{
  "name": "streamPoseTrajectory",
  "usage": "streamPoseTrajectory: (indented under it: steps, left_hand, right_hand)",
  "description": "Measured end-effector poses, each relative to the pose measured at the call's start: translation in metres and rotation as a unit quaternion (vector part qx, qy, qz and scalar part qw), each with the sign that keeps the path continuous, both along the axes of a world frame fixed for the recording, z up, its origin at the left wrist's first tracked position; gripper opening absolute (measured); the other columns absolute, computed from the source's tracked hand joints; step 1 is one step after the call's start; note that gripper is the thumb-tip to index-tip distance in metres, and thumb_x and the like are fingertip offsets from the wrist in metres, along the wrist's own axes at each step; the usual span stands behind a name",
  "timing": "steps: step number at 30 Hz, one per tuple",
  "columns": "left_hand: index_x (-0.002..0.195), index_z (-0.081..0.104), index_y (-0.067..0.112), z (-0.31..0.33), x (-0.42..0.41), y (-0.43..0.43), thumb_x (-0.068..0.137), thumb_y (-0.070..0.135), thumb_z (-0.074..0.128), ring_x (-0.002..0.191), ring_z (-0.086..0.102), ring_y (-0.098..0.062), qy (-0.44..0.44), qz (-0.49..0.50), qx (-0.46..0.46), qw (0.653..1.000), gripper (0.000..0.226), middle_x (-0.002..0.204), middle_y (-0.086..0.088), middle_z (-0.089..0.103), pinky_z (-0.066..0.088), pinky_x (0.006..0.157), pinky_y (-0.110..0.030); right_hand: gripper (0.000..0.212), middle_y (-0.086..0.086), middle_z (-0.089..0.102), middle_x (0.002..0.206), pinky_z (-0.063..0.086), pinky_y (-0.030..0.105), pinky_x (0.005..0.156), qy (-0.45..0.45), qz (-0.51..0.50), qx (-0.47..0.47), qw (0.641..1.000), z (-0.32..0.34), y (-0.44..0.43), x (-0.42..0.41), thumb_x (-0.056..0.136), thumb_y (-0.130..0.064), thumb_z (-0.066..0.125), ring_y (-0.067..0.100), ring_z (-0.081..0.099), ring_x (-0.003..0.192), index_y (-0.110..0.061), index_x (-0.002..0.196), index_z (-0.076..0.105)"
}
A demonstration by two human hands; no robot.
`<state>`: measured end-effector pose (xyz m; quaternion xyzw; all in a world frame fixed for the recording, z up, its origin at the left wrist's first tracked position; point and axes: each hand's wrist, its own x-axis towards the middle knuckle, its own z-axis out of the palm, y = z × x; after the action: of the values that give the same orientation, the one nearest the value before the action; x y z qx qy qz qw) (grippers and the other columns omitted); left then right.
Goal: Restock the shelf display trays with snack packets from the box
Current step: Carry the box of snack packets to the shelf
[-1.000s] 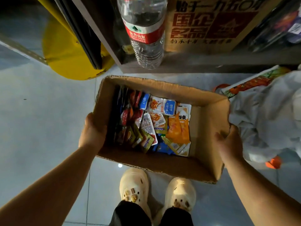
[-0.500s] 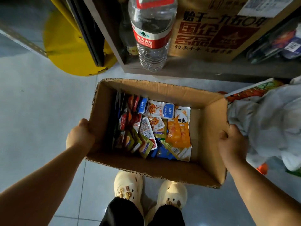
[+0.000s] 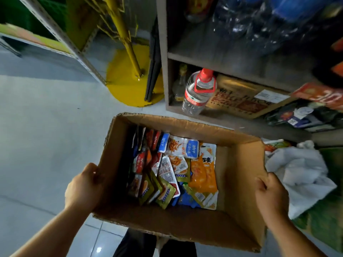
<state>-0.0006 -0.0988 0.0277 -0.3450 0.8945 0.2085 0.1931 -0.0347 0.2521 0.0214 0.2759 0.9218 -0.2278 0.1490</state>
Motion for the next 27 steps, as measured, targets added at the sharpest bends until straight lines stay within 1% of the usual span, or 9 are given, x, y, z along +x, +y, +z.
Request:
streamPoseTrajectory:
  steps: [4,6,8,10,12,15,18,21,27]
  left_hand:
    - [0.095,0.054,0.005,0.104,0.028,-0.022,0.085,0.007,0.053,0.081,0.057,-0.043,0.016,0.039,-0.024,0.999,0.010,0.087,-0.026,0.065,0.035,0.062,-0.034]
    - [0.091,0.052,0.007,0.156,0.047,-0.032,0.084,0.005,0.053,0.081,0.058,-0.043,0.035,0.068,-0.036,0.996,0.007,0.086,-0.026,0.065,0.035,0.061,-0.035]
    - [0.086,0.048,0.010,0.202,0.070,-0.044,0.084,0.004,0.051,0.081,0.057,-0.044,0.049,0.109,-0.048,0.992,0.007,0.086,-0.027,0.064,0.034,0.061,-0.035]
    - [0.085,0.048,0.008,0.237,0.096,-0.057,0.084,0.003,0.050,0.081,0.057,-0.044,0.060,0.153,-0.057,0.985,0.005,0.087,-0.029,0.062,0.034,0.060,-0.035]
    - [0.086,0.051,0.005,0.264,0.123,-0.071,0.085,0.005,0.050,0.082,0.057,-0.045,0.076,0.192,-0.066,0.976,0.001,0.087,-0.030,0.062,0.036,0.060,-0.036]
    - [0.094,0.056,-0.001,0.286,0.158,-0.091,0.088,0.011,0.052,0.084,0.057,-0.043,0.080,0.250,-0.090,0.961,0.014,0.090,-0.030,0.062,0.034,0.060,-0.034]
    - [0.095,0.056,-0.003,0.299,0.189,-0.115,0.088,0.011,0.053,0.088,0.056,-0.044,0.079,0.320,-0.092,0.940,0.016,0.095,-0.030,0.062,0.036,0.064,-0.037]
    - [0.098,0.056,-0.005,0.301,0.215,-0.142,0.088,0.008,0.054,0.089,0.056,-0.044,0.097,0.377,-0.082,0.917,0.017,0.098,-0.030,0.062,0.040,0.069,-0.040]
    - [0.107,0.055,-0.005,0.300,0.238,-0.226,0.090,0.008,0.052,0.094,0.055,-0.041,0.088,0.467,-0.069,0.877,0.022,0.105,-0.027,0.061,0.036,0.068,-0.036]
  right_hand:
    - [0.013,0.033,0.059,0.104,0.030,0.034,0.069,-0.002,0.006,-0.035,0.999,0.078,-0.026,0.000,0.091,-0.004,0.049,0.044,0.054,0.098,0.006,0.091,0.056]
    - [0.013,0.034,0.059,0.097,0.027,0.033,0.066,0.012,0.020,-0.074,0.997,0.118,-0.044,-0.001,0.090,-0.004,0.050,0.044,0.055,0.093,0.001,0.079,0.054]
    - [0.012,0.028,0.060,0.088,0.027,0.034,0.064,0.037,0.052,-0.120,0.991,0.160,-0.065,-0.004,0.090,-0.003,0.048,0.040,0.055,0.085,0.003,0.084,0.056]
    - [0.024,0.016,0.052,0.068,0.028,0.034,0.057,0.043,0.112,-0.130,0.984,0.199,-0.089,-0.008,0.093,-0.006,0.046,0.032,0.048,0.067,-0.012,0.070,0.048]
    - [0.030,0.012,0.051,0.066,0.030,0.034,0.058,0.052,0.172,-0.130,0.975,0.229,-0.115,-0.016,0.093,-0.008,0.046,0.030,0.049,0.068,-0.017,0.064,0.041]
    - [0.011,0.022,0.061,0.088,0.039,0.036,0.070,0.063,0.229,-0.154,0.959,0.255,-0.161,-0.028,0.090,-0.006,0.048,0.037,0.057,0.087,-0.005,0.092,0.058]
    - [0.015,0.011,0.050,0.073,0.034,0.034,0.067,0.071,0.310,-0.160,0.934,0.274,-0.219,-0.038,0.091,-0.004,0.046,0.027,0.051,0.078,-0.008,0.078,0.049]
    - [0.010,0.005,0.047,0.069,0.034,0.030,0.066,0.072,0.392,-0.143,0.906,0.289,-0.286,-0.043,0.092,-0.007,0.046,0.024,0.049,0.076,-0.005,0.083,0.050]
    - [0.012,0.021,0.056,0.085,0.030,0.029,0.063,0.064,0.502,-0.103,0.856,0.296,-0.434,-0.054,0.092,-0.009,0.047,0.032,0.052,0.081,-0.006,0.081,0.048]
